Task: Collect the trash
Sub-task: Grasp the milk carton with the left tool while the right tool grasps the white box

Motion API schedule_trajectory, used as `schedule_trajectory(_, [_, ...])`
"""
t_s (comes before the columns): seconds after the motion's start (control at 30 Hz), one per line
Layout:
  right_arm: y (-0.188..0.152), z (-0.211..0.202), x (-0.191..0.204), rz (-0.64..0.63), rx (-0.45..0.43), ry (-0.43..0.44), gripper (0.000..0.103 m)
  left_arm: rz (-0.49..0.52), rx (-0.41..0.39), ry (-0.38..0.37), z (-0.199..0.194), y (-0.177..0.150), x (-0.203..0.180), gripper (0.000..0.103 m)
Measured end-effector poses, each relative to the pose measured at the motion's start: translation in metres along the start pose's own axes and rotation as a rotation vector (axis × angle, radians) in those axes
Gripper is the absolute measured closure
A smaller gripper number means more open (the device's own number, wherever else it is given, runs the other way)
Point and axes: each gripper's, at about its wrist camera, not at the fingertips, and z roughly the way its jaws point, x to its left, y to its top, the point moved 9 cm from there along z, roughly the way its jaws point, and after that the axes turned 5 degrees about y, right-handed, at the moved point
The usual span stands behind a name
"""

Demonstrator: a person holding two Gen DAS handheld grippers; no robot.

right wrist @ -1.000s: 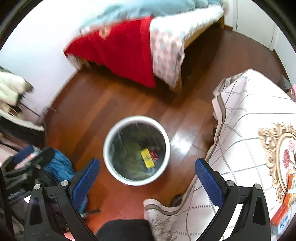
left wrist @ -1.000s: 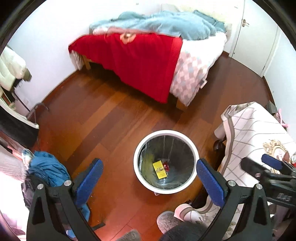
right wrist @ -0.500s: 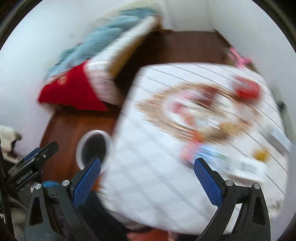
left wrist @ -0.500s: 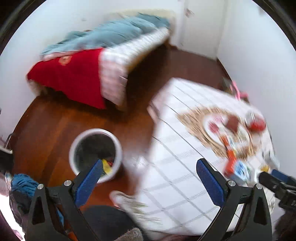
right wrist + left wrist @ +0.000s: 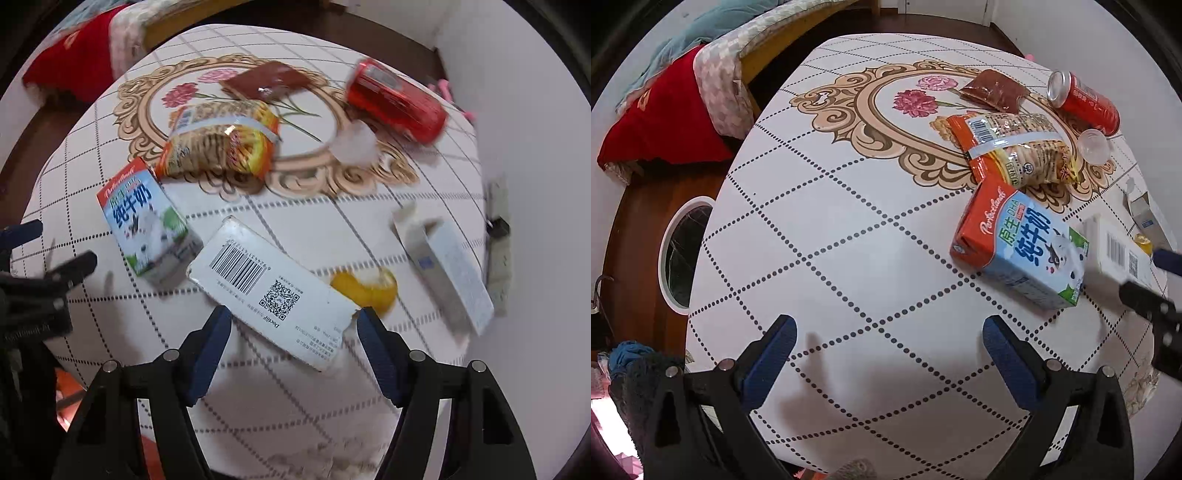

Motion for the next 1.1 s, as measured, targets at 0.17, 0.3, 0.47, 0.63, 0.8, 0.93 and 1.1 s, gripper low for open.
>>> schedule_trajectory(0.17, [0.015,0.015,0.004,-0.079,0.048,0.053,0.026,-0.016,0.024,-0.029,-0.003,0.008,0.000,0.000])
schedule_trajectory(0.3, [0.015,0.027,0.011,-0.067,0.101,0.120,0.038,-0.040,0.051,-0.077,-0.009,0.023,-0.007,0.000])
schedule_trajectory(0.47, [0.007,0.018,0.000,0.156,0.058,0.233,0.046,-0.137,0.163,-0.209,-0.006,0.040,-0.029,0.000])
schedule_trajectory(0.63, [-0.020,0.001,-0.022,0.335,0.018,0.311,0.044,-0.226,0.293,-0.341,0.013,0.049,-0.070,0.001])
schedule_trajectory(0.8, [-0.036,-0.014,-0.041,0.426,-0.027,0.325,0.043,-0.247,0.278,-0.315,0.019,0.056,-0.084,0.038])
schedule_trajectory(0.93, [-0.030,-0.024,-0.046,0.462,-0.065,0.337,0.043,-0.160,0.211,-0.293,0.017,0.058,-0.073,0.042])
schedule_trajectory(1.1, [-0.002,-0.015,-0.034,0.468,-0.087,0.356,0.043,0.022,0.150,-0.238,0.015,0.057,-0.041,0.042])
